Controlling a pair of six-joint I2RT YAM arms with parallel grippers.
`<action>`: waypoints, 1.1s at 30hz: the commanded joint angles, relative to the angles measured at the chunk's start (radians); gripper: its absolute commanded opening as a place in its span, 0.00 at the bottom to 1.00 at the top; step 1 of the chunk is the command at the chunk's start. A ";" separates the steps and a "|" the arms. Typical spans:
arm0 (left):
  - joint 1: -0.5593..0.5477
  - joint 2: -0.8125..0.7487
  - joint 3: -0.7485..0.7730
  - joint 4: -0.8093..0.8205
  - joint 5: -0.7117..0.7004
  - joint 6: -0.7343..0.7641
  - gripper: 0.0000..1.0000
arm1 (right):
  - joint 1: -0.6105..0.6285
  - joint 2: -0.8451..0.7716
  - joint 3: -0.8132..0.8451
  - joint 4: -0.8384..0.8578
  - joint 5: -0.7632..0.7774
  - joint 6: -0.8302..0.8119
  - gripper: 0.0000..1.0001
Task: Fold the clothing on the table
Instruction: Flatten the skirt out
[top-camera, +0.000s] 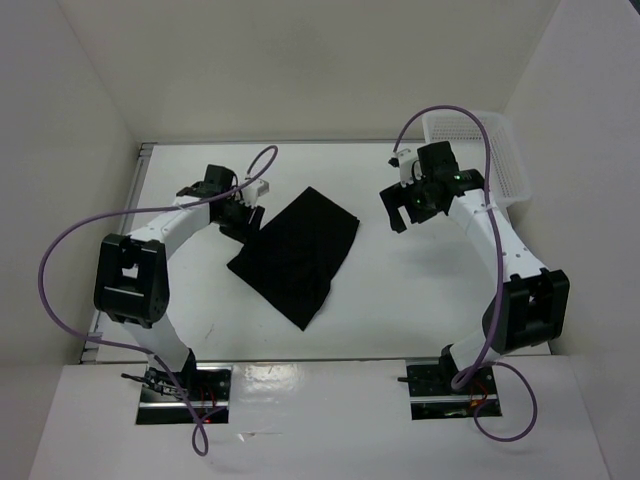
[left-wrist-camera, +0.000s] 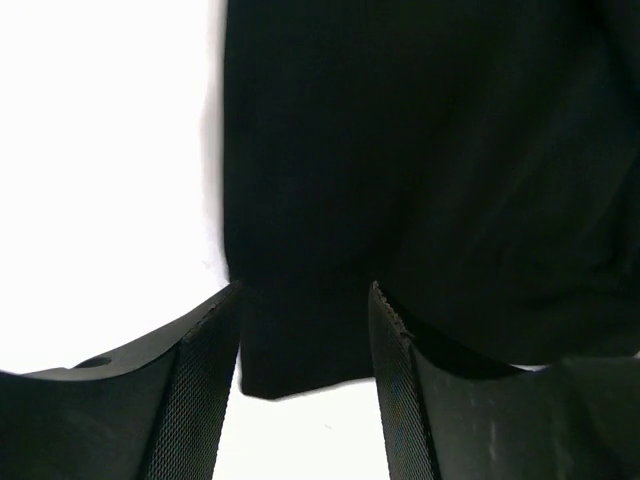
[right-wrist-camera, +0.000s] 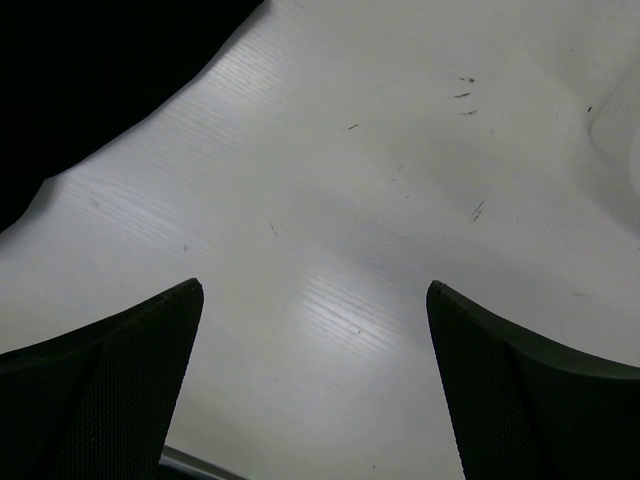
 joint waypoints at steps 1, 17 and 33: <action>-0.023 -0.025 0.069 0.091 -0.029 -0.017 0.61 | -0.001 0.018 -0.004 -0.008 0.025 -0.008 0.96; -0.167 0.188 0.179 0.236 -0.116 0.003 0.61 | -0.022 0.027 -0.014 -0.019 0.067 0.001 0.96; -0.207 0.348 0.190 0.207 -0.233 -0.164 0.31 | -0.032 0.074 0.036 -0.028 0.044 0.001 0.96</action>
